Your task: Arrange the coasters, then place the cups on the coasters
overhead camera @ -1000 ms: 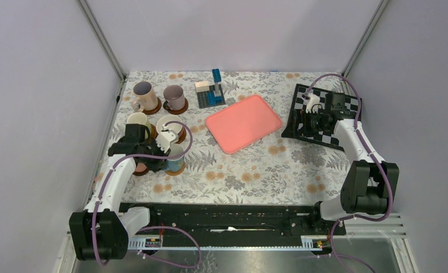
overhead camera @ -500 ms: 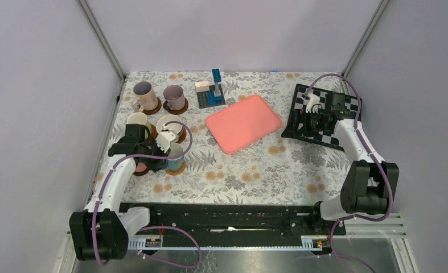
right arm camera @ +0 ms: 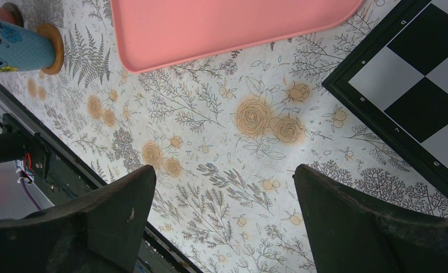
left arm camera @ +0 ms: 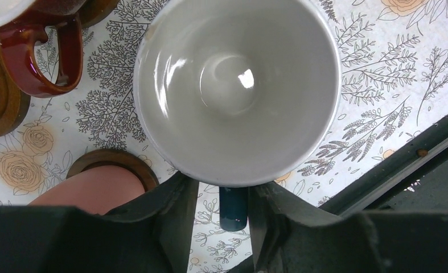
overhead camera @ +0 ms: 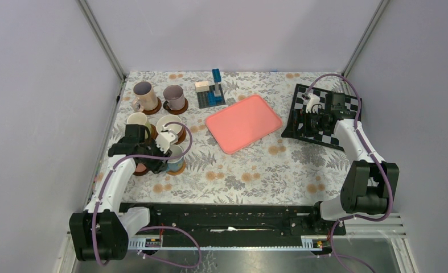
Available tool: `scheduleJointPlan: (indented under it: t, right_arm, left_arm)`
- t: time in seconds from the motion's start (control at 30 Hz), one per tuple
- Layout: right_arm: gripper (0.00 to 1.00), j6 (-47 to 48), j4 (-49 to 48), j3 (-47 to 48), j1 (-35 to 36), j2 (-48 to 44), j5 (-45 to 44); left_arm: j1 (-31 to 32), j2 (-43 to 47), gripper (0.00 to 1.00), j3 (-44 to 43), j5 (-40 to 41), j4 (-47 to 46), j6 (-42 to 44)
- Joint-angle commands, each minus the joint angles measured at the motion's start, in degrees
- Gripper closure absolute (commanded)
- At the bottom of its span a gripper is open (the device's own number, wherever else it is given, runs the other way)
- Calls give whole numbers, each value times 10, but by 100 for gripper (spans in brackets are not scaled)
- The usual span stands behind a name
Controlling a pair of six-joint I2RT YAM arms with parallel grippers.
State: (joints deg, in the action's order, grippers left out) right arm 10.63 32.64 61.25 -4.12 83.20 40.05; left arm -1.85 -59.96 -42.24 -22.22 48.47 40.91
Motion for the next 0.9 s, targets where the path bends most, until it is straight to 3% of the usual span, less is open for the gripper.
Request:
scheduleJointPlan:
  t: [0.0,0.37,0.67,0.87]
  right_arm:
    - [2,8,1,17,3,-6,9]
    - [2,9,2,18,3,-5,10]
    - [2,9,2,17,3,-7,12]
    - [2,10,2,16,2,-8,11]
  left_arm:
    - [-3,18,57,-6,-2,-1,12]
    - [-3,29,46,-17,9,14,17]
    - [-3,42,42,-46,1,55,26]
    - [-3,53,31,-77,-12,92,33]
